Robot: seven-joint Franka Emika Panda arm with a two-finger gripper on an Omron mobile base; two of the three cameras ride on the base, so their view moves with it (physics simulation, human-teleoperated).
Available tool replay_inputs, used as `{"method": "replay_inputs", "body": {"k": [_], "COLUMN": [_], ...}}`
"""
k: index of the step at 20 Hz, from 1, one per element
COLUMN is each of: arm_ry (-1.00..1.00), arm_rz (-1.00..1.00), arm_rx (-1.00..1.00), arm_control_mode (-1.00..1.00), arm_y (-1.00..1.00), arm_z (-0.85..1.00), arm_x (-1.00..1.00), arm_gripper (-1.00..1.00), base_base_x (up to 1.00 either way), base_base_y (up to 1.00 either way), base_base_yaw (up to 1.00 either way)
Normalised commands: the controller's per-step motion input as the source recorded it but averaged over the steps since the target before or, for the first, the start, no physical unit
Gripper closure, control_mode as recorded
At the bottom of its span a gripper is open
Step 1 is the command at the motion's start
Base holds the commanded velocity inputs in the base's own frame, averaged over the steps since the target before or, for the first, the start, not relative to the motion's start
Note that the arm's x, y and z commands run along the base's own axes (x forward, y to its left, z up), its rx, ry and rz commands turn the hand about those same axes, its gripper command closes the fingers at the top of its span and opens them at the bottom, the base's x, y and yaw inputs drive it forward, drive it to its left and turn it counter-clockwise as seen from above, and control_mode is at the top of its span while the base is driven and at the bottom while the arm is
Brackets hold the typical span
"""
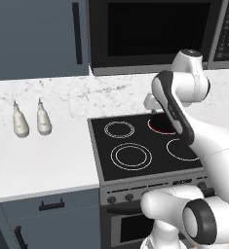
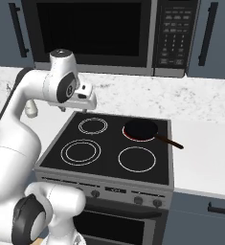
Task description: Turn off the rear right burner of the stove.
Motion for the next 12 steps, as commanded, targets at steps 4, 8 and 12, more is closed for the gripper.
{"method": "replay_inputs", "body": {"k": [4,8,12], "arm_ry": [0.00,0.00,0.00], "arm_rz": [0.00,0.00,0.00], "arm_rx": [0.00,0.00,0.00], "arm_control_mode": [-1.00,-1.00,-1.00], "arm_y": [-0.30,-0.04,0.00], "arm_z": [0.00,0.00,0.00], "arm_x": [0.00,0.00,0.00], "arm_gripper": [-1.00,-1.00,-1.00], "base_base_x": [0.00,0.00,0.00], "base_base_y": [0.00,0.00,0.00], "base_base_yaw": [0.00,0.00,0.00]}}
